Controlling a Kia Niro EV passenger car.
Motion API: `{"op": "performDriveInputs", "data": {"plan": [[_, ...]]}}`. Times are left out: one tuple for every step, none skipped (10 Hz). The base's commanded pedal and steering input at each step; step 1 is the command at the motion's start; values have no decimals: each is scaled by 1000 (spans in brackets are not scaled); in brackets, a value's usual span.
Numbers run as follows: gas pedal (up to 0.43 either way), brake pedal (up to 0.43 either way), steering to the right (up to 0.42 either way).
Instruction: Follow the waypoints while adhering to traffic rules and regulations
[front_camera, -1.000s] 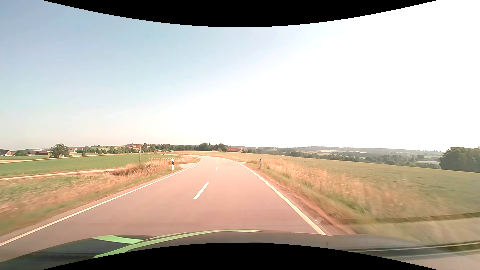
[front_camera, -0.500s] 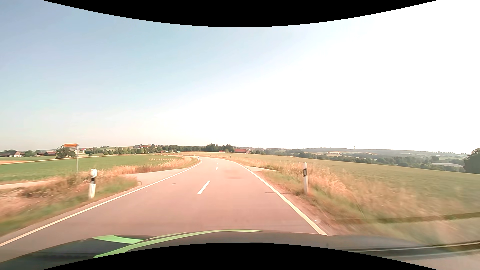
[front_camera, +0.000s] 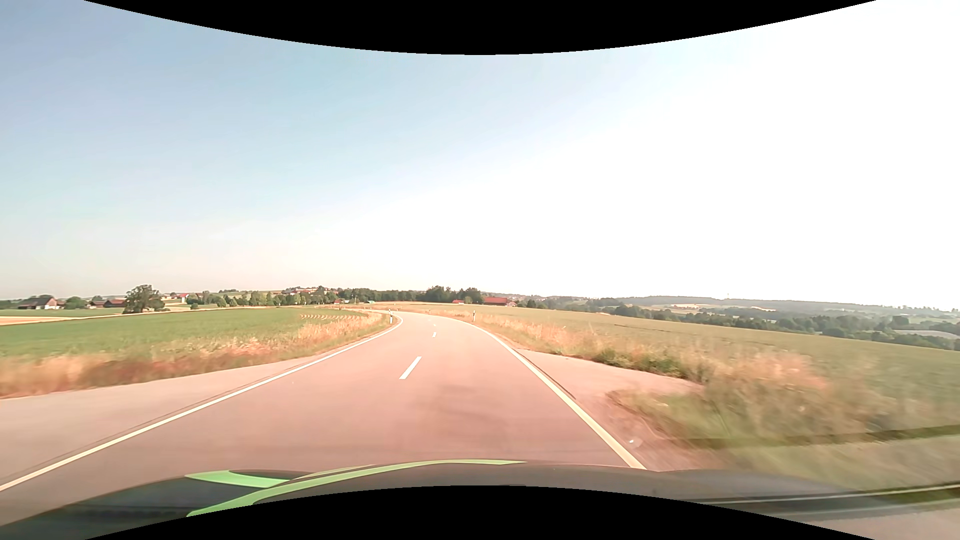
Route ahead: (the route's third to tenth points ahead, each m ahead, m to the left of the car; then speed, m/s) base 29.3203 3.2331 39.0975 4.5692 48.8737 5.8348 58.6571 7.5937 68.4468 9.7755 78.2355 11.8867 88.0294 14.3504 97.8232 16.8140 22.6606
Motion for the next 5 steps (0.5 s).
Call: {"op": "performDriveInputs", "data": {"plan": [[157,0,-20],[157,0,-20],[157,0,-20],[157,0,-20],[157,0,-21]]}}
